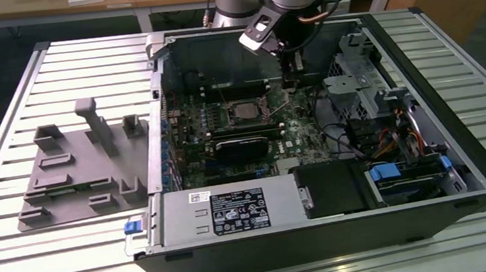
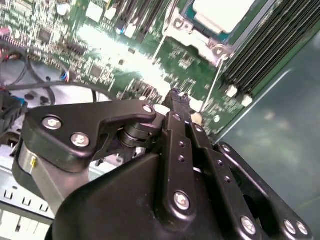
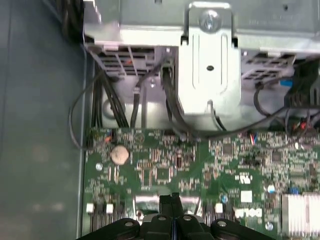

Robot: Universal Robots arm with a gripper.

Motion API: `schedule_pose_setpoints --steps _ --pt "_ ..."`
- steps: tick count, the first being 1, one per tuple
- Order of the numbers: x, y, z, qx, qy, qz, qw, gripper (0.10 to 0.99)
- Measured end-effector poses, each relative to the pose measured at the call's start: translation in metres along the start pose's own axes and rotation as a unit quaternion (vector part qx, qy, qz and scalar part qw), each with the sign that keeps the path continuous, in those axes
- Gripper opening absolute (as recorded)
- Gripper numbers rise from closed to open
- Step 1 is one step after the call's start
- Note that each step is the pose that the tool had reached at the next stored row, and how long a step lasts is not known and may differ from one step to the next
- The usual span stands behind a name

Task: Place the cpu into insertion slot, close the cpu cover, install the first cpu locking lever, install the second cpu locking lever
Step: 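Close the cpu cover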

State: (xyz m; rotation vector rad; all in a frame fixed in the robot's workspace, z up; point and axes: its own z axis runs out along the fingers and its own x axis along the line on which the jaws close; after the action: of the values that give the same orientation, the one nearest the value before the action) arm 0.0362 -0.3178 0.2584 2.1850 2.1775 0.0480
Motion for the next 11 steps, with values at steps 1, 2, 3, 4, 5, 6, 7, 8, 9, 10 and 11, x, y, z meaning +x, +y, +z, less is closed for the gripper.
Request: schedule_pose_setpoints --steps 1,2,3,4,5,6,7,8,9,10,11 --pt "0.0001 0.0032 0.0002 0.0000 0.0000 0.000 1.0000 0.102" --pt "0.0001 0.0061 0.0004 0.0000 0.0000 0.000 1.0000 0.102" --pt "0.0002 0.0090 0.0006 0.0000 0.0000 0.000 1.0000 0.102" --pt "0.0002 0.0120 0.0007 0.0000 0.0000 0.000 1.0000 0.102" --pt "0.0002 0.0151 0.0009 0.0000 0.0000 0.000 1.0000 0.102" --pt "0.0002 0.0181 0.0011 0.0000 0.0000 0.000 1.0000 0.102" --pt "0.0003 0.0203 0.0013 0.0000 0.0000 0.000 1.0000 0.102" --pt "0.0004 0.0215 0.0014 0.0000 0.0001 0.000 1.0000 0.102" --pt "0.0004 0.0224 0.0017 0.0001 0.0000 0.000 1.0000 0.102" --pt "0.0003 0.0229 0.0022 0.0005 0.0000 0.000 1.0000 0.102" --pt "0.0003 0.0233 0.0030 0.0007 0.0000 0.000 1.0000 0.102"
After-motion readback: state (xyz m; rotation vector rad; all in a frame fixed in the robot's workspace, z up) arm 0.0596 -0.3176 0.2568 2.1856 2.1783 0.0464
